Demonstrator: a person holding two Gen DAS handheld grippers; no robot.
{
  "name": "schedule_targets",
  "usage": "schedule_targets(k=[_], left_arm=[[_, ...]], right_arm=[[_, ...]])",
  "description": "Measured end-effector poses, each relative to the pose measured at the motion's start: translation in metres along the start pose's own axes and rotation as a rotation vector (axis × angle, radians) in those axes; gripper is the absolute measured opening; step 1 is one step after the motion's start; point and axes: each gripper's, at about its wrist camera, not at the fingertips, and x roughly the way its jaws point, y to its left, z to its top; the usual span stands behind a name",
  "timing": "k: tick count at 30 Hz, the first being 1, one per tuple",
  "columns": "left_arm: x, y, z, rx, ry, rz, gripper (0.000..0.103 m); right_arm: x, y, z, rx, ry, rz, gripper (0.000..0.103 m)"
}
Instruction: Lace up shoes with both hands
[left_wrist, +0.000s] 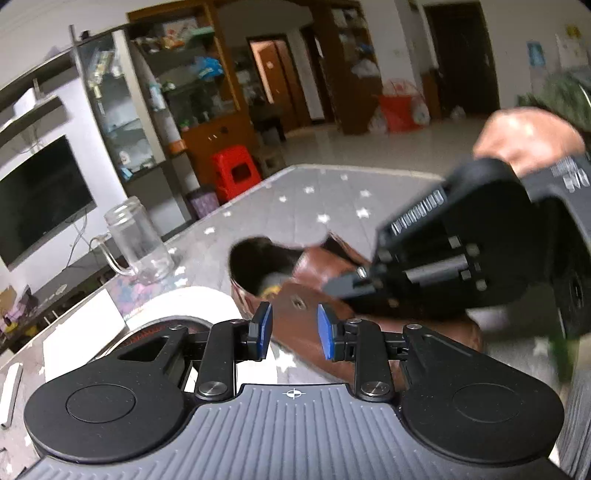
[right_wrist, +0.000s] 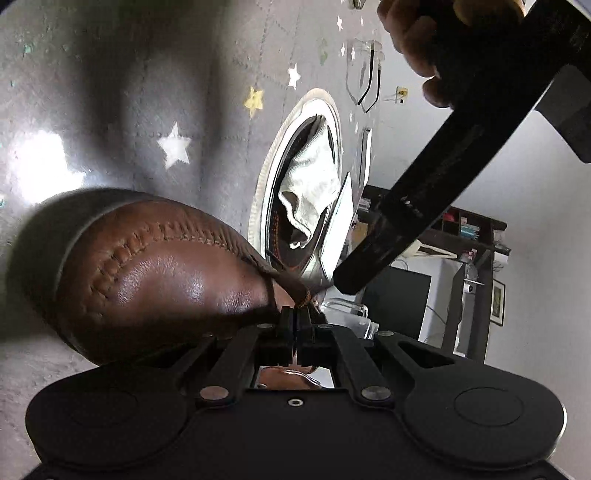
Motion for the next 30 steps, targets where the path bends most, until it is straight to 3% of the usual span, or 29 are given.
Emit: schedule_targets(k=[5, 10, 15, 19, 21, 23, 26, 30], left_arm=[[0.016, -0.011, -0.002, 0.072, 0.041, -0.018, 0.029], [0.033, -0.013, -0.004, 0.118, 0.079, -0.031, 0.015], [0.036, -0.014, -0.007, 0.126, 0.074, -0.061, 0.004], [0.037, -0.012, -0.011, 0.074, 0.069, -0.051, 0.002], [0.033, -0.015, -0.011, 0.078, 0.069, -0.020, 0.002], [0.026, -0.021, -0.012, 0.104, 0.075, 0.059, 0.002], [0.015, -0.024, -0.013, 0.112, 0.077, 0.164, 0.002], [-0.004, -0.021, -0.019, 0.106, 0.083, 0.358, 0.002]], right_arm=[[0.001, -0.007, 0.000, 0.026, -0.005, 0.004, 0.002], [0.000, -0.010, 0.000, 0.037, -0.009, 0.003, 0.002], [0.000, -0.014, -0.001, 0.054, -0.014, 0.003, 0.001], [-0.002, -0.019, 0.000, 0.073, -0.006, -0.009, 0.003], [-0.005, -0.021, 0.002, 0.097, 0.003, -0.019, 0.011], [-0.012, -0.024, 0.003, 0.122, 0.011, -0.040, 0.024], [-0.025, -0.029, 0.011, 0.191, 0.032, -0.056, 0.025], [-0.041, -0.032, 0.025, 0.312, 0.045, -0.048, 0.025]])
